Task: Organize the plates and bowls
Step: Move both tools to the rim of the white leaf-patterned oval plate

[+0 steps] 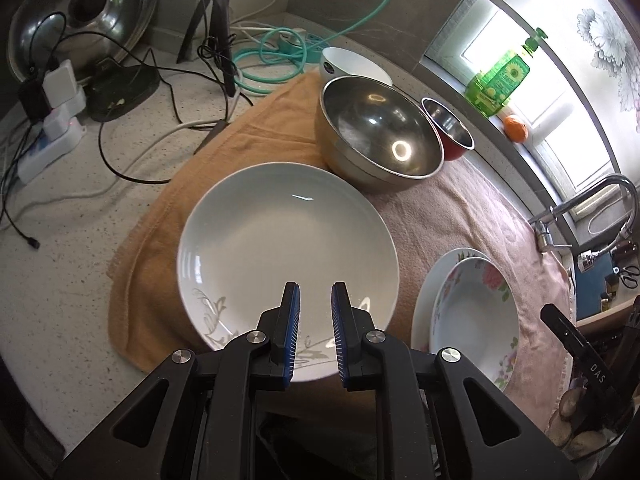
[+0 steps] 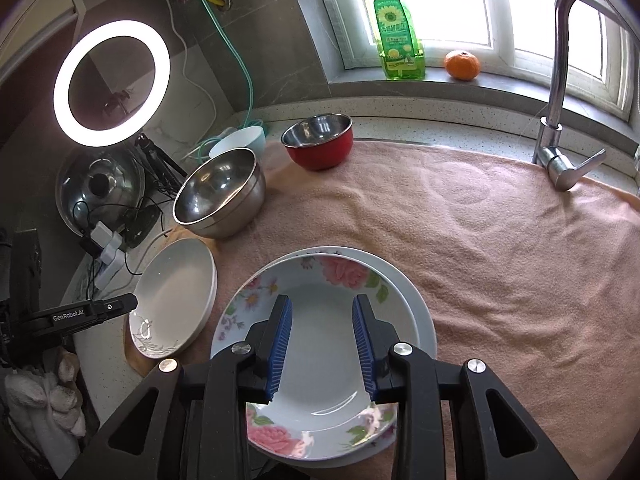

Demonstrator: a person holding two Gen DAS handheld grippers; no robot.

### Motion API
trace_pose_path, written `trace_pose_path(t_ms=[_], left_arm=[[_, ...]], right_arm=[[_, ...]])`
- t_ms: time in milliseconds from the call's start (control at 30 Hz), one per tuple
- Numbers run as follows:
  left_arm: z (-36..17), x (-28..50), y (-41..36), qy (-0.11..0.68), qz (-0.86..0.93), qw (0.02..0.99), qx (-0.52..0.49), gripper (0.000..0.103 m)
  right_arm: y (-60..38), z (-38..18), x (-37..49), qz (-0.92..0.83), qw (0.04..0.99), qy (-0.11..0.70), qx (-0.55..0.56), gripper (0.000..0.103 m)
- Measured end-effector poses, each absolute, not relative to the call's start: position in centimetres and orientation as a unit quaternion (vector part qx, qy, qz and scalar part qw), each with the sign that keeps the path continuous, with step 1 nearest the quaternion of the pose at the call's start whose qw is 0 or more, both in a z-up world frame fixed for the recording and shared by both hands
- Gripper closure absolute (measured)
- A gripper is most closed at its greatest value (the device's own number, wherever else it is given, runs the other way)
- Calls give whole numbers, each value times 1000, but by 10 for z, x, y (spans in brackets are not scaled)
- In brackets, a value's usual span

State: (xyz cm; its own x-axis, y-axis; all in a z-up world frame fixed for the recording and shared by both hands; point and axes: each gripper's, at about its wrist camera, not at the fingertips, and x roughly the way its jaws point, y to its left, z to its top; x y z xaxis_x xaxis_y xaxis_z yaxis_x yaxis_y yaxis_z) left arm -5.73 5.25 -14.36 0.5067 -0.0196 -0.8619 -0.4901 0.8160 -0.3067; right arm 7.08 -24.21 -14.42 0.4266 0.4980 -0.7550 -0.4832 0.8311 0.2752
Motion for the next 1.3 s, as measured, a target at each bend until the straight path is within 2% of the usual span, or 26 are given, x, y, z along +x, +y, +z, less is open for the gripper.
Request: trace_pose_path(t_ms=[467, 933, 1300], left_arm=[[-163, -73, 122, 499, 142, 811, -269, 89], [-181, -71, 143, 515, 129, 800, -281, 89], [-190, -66, 146, 523, 119, 794, -286, 89]], right_arm=[[-155, -157, 61, 296, 820, 489, 11, 74], [-93, -178, 73, 313, 800, 512, -23, 75], [-74, -199, 84, 313, 784, 534, -40, 79]])
